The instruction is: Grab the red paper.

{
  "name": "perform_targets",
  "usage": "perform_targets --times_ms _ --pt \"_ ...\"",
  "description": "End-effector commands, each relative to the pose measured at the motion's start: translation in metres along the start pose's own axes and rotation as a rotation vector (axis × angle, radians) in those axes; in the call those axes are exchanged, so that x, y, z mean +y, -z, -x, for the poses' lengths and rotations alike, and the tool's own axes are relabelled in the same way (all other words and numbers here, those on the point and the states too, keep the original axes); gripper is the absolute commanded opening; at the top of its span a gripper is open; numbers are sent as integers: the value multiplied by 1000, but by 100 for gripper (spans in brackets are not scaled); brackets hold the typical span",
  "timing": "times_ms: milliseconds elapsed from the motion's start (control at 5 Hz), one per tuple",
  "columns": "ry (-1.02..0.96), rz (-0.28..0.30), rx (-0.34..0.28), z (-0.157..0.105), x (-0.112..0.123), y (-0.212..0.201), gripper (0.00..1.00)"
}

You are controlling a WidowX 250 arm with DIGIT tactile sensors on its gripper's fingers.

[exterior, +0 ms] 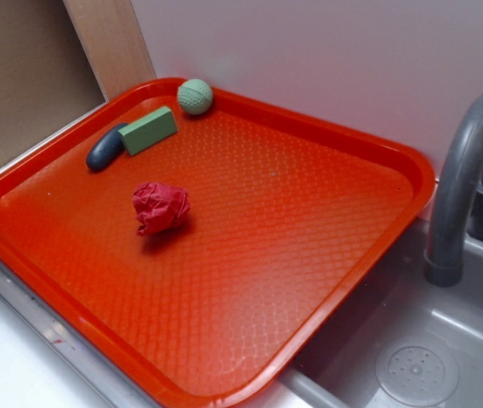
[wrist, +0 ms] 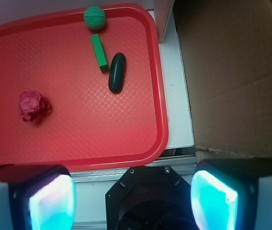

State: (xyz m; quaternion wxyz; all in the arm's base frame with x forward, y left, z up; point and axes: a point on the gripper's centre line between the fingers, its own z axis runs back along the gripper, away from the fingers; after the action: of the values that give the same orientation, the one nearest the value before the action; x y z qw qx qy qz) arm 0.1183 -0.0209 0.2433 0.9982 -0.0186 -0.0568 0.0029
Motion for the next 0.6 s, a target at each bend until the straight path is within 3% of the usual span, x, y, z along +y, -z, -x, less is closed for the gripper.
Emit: perform_targets --times_ms 0,200,400 --pt "0 0 0 0 0 0 100" --pt "-26 32 -58 1 -25 1 100" --pt "-34 29 -74 3 -56 8 100"
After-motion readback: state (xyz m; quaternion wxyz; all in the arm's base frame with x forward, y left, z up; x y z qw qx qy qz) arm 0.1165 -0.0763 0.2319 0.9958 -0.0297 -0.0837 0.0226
